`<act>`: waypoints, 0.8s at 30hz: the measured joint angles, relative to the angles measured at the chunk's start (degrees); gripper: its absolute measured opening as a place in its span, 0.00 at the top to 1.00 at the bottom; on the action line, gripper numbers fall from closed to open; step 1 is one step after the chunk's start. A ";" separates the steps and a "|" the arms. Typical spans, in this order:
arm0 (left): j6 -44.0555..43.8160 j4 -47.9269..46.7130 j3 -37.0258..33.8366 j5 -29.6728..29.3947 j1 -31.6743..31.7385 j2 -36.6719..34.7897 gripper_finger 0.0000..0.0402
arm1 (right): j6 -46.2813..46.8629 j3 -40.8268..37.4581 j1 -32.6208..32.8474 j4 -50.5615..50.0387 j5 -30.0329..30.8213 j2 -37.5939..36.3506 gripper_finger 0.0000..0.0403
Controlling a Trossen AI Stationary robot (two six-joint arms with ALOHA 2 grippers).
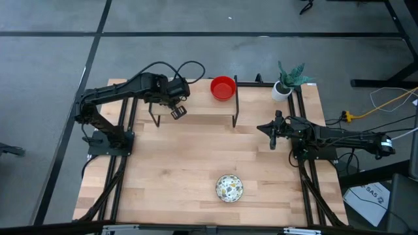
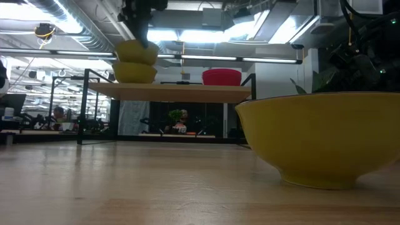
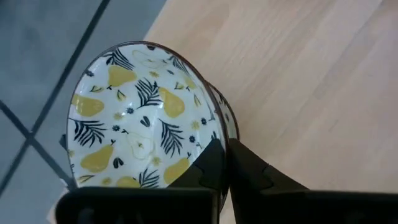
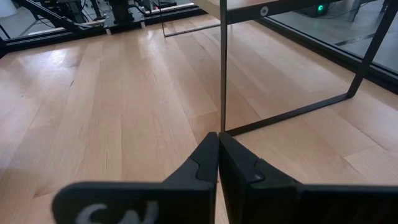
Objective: Pick & Place Mini bowls
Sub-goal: Stack the top yellow patterned bowl on the yellow patterned bowl on the shelf
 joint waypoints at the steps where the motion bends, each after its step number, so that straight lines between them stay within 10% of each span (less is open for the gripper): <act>1: 0.26 0.02 0.00 -0.27 0.00 0.31 0.98 | 0.00 0.00 -0.02 0.00 -0.02 -0.02 0.96; 24: 0.34 -3.82 -0.02 -1.59 0.07 5.33 0.95 | -0.02 0.00 0.00 0.00 0.00 -0.02 0.96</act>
